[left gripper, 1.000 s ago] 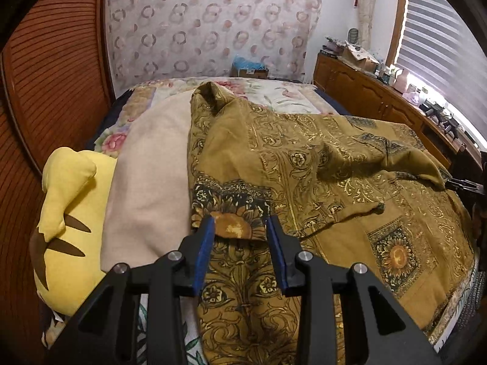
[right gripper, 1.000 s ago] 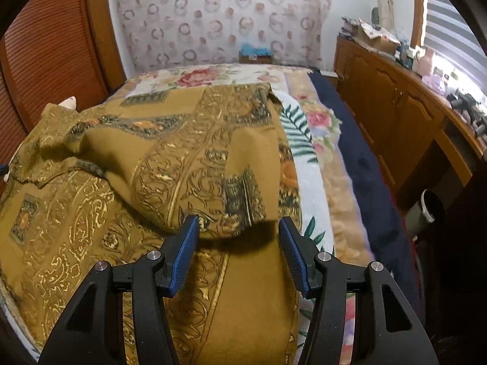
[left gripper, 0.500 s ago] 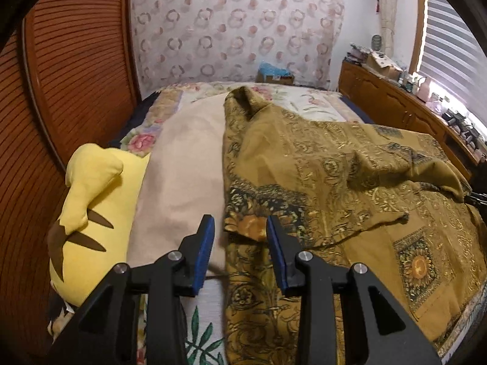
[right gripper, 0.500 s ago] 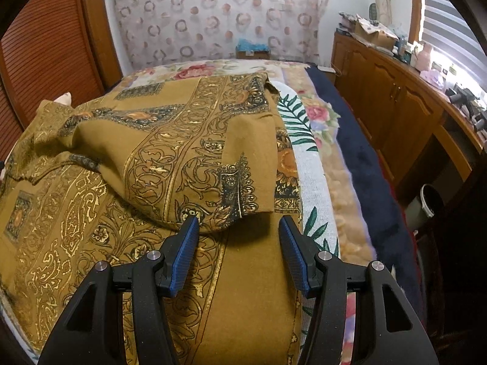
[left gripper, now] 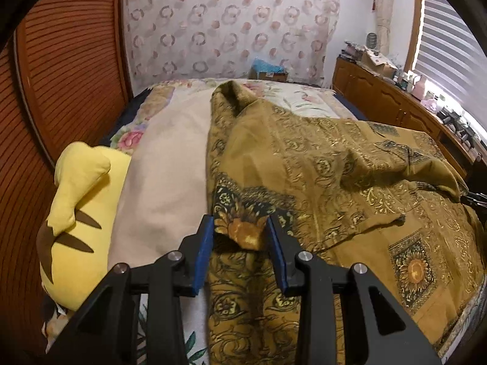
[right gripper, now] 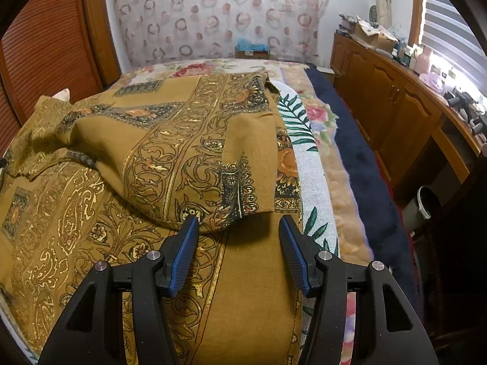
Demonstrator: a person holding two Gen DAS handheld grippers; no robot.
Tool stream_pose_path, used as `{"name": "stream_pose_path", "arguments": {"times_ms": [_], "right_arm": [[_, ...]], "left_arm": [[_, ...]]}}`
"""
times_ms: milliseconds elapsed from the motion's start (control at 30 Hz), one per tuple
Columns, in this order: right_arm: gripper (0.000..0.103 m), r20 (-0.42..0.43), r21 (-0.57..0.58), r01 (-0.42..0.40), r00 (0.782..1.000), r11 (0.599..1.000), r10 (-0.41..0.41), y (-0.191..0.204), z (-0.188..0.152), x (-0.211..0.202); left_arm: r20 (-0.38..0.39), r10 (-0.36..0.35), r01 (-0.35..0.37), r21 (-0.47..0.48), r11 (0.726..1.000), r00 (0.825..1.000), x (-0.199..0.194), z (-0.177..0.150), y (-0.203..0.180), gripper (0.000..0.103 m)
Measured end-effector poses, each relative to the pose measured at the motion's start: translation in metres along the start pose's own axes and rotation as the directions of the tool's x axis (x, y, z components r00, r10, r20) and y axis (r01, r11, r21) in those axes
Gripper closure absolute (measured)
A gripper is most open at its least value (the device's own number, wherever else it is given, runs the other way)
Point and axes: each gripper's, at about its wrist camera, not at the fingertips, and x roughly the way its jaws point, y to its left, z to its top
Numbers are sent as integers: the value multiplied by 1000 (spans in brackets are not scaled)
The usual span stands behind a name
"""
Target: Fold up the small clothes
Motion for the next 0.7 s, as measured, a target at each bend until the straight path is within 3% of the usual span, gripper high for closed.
{"name": "stream_pose_path", "arguments": {"times_ms": [300,433,700], "right_arm": [[47,0,0,0,1000,1000,0,0,0,0],[47,1,3,-2,1000,1000,2,0,0,0],[47,63,117,-35,998,992,28,-28,5,-17]], "left_arm": [[7,-11,10,63,998,1000,1,6,-13,76],[-17,3,-2,37,999,1000,9,8,-8,77],[-17,-13,13,43,999,1000,10,9,-9,82]]}}
